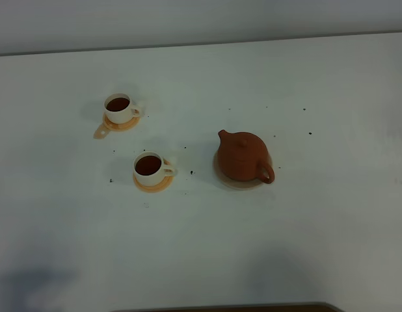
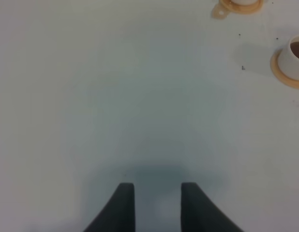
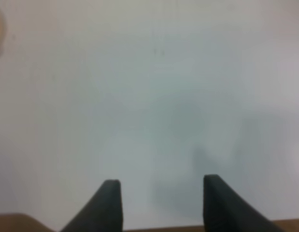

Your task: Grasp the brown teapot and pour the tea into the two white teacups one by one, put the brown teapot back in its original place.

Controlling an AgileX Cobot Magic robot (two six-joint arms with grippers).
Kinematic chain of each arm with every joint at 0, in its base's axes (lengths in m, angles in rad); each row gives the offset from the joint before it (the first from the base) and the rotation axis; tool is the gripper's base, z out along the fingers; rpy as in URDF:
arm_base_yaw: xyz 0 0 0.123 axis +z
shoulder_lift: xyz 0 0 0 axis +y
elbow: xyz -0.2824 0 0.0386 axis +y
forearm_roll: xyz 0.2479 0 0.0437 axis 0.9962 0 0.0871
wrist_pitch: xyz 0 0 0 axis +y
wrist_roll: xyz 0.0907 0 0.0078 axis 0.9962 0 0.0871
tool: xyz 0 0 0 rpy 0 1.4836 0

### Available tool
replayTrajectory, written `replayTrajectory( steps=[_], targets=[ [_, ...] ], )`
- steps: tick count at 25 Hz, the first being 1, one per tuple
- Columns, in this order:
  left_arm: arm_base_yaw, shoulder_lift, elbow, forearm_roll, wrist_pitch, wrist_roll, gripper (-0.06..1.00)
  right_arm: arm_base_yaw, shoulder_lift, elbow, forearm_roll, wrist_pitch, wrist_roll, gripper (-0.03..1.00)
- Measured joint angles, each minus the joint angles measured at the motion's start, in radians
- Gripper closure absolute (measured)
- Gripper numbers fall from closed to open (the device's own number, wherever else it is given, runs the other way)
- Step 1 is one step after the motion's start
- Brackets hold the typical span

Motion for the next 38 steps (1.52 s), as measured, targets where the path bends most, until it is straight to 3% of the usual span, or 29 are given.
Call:
replayTrajectory(
  steps=[21,38],
  targets=[
    [0.000,0.000,0.000,0.000,0.000,0.000,0.67,0.000,-0.251,0.007,0.001,0.002,0.000,0.55],
    [0.000,0.000,0.000,0.000,0.000,0.000,0.67,0.000,-0.255,0.007,0.002,0.002,0.000,0.55]
  ],
)
